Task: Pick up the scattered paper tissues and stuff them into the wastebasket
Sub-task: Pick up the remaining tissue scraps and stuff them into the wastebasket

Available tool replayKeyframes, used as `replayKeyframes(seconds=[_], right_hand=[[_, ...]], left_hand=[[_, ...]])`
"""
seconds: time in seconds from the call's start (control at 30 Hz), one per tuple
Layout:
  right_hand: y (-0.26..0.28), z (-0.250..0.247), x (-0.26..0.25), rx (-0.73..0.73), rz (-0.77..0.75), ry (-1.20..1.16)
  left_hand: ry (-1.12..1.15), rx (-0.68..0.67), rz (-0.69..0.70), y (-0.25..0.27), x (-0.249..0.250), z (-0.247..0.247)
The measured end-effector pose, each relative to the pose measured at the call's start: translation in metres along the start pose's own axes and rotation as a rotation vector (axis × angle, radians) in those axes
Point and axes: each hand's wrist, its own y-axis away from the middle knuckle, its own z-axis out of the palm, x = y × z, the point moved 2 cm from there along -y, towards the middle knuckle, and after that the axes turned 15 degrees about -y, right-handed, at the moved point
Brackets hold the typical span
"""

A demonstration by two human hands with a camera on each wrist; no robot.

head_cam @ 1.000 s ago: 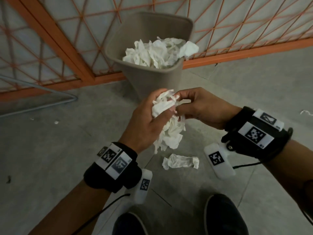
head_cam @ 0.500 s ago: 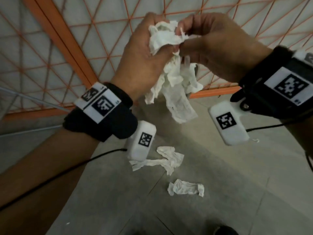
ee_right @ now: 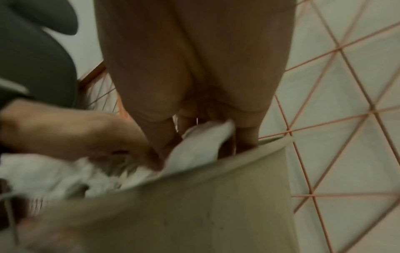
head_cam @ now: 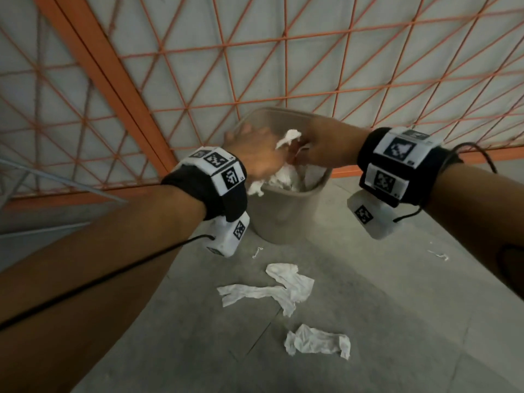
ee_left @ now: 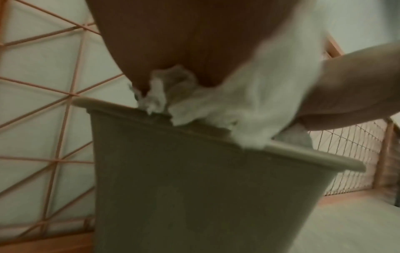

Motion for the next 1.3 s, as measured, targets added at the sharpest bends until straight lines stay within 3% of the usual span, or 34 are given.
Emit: replayKeyframes(seconds=[0.07,0.2,0.37,0.47,0.53,0.63,0.8,0.9,0.97,1.07,1.13,1.2,1.3], right_hand=[[-0.006,0.011,0.001,-0.098,0.035,0.104],[-0.013,0.024,-0.006,-0.312,0.135,0.233],[-0.018,0.055,0.0,-0.418,0.111,0.456],[-0.016,0.047,-0.004,-0.417,0.129,0.365],[-0.009,0.025,-0.014,-0.354,0.094,0.276],[0.012,0.0,-0.019,-0.162,-0.001,0.179],[0.061,0.0,0.006,0.076,-0.046,-0.073],[0.096,0.008,0.008,0.337,-0.105,-0.199],[0.12,0.028,0.005,0.34,-0.19,-0.338],[0.146,0.089,0.023,0.137,-0.111,-0.427],[0.158,0.142,0.046,-0.011,-0.046,-0.366],[0.169,0.193,0.066,-0.179,0.008,-0.239],[0.187,0.246,0.089,-0.369,0.081,-0.096]], left_hand=[[-0.15,-0.034,0.09,-0.009,-0.001,0.003],[-0.089,-0.111,0.14,-0.023,0.002,0.006],[-0.189,-0.317,0.181,-0.03,0.018,0.025],[-0.14,-0.312,0.234,-0.026,0.013,0.017],[-0.04,-0.203,0.224,-0.012,0.003,-0.001],[0.173,0.083,0.133,0.015,-0.021,-0.016],[0.366,0.504,-0.167,0.063,-0.055,0.028],[0.499,0.761,-0.109,0.11,-0.042,0.054],[0.492,0.679,-0.084,0.128,-0.032,0.097],[0.389,0.292,-0.047,0.131,-0.017,0.181],[0.35,0.091,0.007,0.132,-0.005,0.223],[0.316,-0.022,0.049,0.137,0.007,0.25],[0.229,-0.021,0.121,0.144,0.015,0.27]])
